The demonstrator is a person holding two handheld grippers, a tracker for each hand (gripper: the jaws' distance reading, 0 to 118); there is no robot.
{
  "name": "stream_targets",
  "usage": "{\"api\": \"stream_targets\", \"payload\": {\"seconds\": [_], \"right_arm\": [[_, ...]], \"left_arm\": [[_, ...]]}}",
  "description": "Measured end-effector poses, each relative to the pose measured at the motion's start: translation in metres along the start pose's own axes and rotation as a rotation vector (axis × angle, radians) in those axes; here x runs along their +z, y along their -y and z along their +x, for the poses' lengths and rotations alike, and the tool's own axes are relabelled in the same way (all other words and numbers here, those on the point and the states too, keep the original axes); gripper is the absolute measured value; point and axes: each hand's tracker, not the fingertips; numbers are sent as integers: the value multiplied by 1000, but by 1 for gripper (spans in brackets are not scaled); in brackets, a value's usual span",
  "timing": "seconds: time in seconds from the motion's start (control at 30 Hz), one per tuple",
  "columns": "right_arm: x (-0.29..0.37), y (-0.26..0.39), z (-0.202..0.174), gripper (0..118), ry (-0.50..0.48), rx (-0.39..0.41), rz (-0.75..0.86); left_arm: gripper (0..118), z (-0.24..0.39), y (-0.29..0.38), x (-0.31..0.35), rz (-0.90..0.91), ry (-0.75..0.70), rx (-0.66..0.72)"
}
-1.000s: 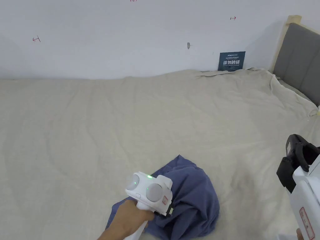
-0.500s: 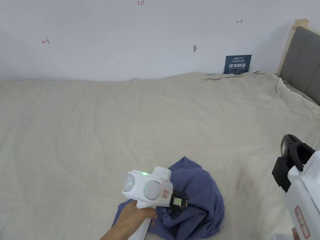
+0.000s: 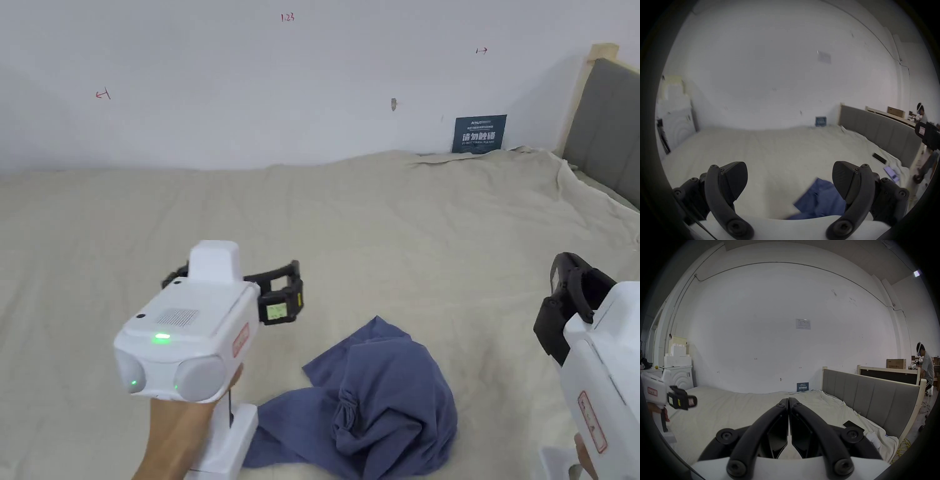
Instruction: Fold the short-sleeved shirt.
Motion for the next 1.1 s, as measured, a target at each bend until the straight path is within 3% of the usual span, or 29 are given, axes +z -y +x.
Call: {"api": "stream_targets", "payload": {"seconds": [0.13,0.23,0.3,0.37,0.43,0.53,0.9,1.1], "right_arm": [[2,-2,-5,0,-9,-3,4],[2,0,-6,0,-19,-1,6],[1,1,-7,0,-23,4,8],[1,2,-8,0,-26,4,7],[1,3,-8,0,-28,0,7],[1,4,-9,0,-29,-1,8],[3,6,-8,0,-29,-9,6],[3,6,-8,0,-27,-10,-6]], "left_arm": [[109,-16,9,16,100,-137,-65],[97,-27,20,27,143,-179,-82],[64,-31,27,33,163,-196,-91],[57,-34,33,38,178,-204,-96],[21,-39,36,43,183,-196,-75],[0,-44,39,49,195,-185,-38],[0,-44,42,45,143,-172,-7],[0,-44,60,11,-192,-71,58]]}}
